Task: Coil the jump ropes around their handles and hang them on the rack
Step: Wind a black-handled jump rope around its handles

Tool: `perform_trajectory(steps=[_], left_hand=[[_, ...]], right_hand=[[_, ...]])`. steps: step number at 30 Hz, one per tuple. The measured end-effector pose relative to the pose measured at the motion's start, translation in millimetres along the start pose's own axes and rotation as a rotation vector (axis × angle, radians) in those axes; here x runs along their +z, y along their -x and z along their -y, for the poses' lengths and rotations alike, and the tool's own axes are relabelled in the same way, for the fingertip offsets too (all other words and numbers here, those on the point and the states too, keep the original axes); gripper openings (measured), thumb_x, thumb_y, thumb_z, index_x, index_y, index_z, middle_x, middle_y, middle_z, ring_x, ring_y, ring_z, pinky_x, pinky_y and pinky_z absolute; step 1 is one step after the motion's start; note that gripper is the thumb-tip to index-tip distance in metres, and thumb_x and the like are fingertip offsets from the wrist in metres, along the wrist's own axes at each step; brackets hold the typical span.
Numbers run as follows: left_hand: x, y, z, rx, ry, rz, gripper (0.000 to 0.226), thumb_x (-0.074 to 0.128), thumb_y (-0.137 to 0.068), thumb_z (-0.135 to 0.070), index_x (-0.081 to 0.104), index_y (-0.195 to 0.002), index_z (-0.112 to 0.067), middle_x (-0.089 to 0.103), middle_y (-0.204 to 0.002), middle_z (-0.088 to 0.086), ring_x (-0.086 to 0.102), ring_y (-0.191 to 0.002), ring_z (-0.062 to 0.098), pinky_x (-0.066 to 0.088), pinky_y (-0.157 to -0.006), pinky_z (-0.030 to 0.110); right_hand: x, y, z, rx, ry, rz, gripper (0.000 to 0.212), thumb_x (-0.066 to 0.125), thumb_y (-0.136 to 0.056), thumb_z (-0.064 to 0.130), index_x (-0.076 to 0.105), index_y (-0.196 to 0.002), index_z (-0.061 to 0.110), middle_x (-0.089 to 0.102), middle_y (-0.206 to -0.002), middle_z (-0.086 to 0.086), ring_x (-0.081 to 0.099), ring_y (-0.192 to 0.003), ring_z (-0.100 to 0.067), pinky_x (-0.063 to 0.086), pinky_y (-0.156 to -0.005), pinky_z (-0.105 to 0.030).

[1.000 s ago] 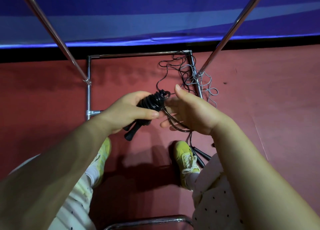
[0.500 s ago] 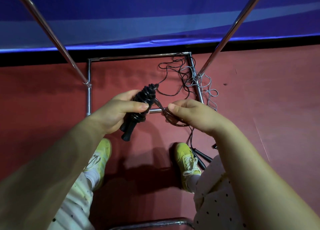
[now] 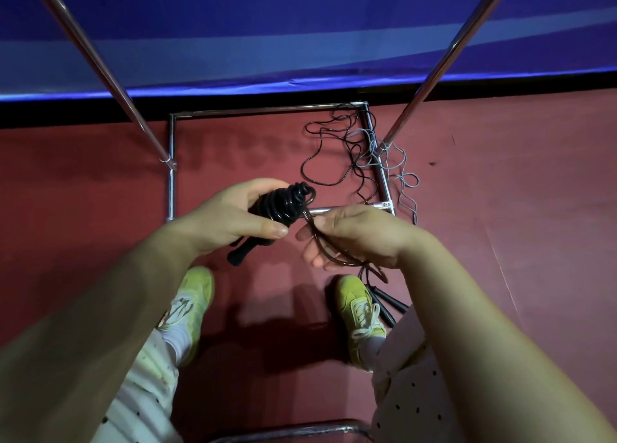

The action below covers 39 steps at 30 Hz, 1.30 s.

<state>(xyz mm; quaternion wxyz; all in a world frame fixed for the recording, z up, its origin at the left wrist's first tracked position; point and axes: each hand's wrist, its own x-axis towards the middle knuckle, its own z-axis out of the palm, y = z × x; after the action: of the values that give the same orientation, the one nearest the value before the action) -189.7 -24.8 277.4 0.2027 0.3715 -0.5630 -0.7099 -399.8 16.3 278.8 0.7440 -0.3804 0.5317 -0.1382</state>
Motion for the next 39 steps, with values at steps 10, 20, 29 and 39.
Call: perform_trajectory(steps=[10,20,29,39], left_hand=[[3,-9,8,-0.131,0.166,-0.194,0.026,0.063,-0.066,-0.016,0.063,-0.091,-0.014,0.064,-0.066,-0.002,0.060,-0.065,0.011,0.050,-0.061,0.020],[8,-9,14,-0.118,-0.432,-0.147,0.048,0.070,-0.081,-0.038,0.041,-0.119,-0.030,0.061,-0.098,-0.009,0.062,-0.084,0.005,0.051,-0.084,0.028],[10,-8,22,-0.125,-0.170,-0.121,0.039,0.059,-0.074,-0.033,0.055,-0.112,-0.024,0.068,-0.105,0.001,0.065,-0.100,0.016,0.050,-0.095,0.039],[25,-2,2,-0.251,0.483,-0.071,0.034,0.055,-0.078,-0.037,0.062,-0.101,-0.013,0.069,-0.082,0.006,0.069,-0.066,0.019,0.052,-0.048,0.027]], right_hand=[[15,-4,3,-0.281,0.762,-0.456,0.023,0.051,-0.097,0.027,0.063,-0.085,0.011,0.066,-0.076,-0.004,0.060,-0.075,-0.024,0.043,-0.069,-0.033],[28,-5,6,-0.237,0.258,-0.387,0.037,0.038,-0.103,0.032,0.055,-0.074,0.017,0.042,-0.056,0.004,0.035,-0.043,-0.010,0.036,-0.045,-0.027],[25,-7,8,-0.223,0.509,-0.529,0.041,0.040,-0.101,0.038,0.063,-0.092,0.005,0.053,-0.069,0.003,0.047,-0.062,-0.011,0.036,-0.059,-0.028],[35,-6,10,-0.429,0.357,-0.647,0.041,0.041,-0.101,0.035,0.054,-0.082,0.001,0.054,-0.068,-0.001,0.048,-0.066,-0.016,0.039,-0.063,-0.030]])
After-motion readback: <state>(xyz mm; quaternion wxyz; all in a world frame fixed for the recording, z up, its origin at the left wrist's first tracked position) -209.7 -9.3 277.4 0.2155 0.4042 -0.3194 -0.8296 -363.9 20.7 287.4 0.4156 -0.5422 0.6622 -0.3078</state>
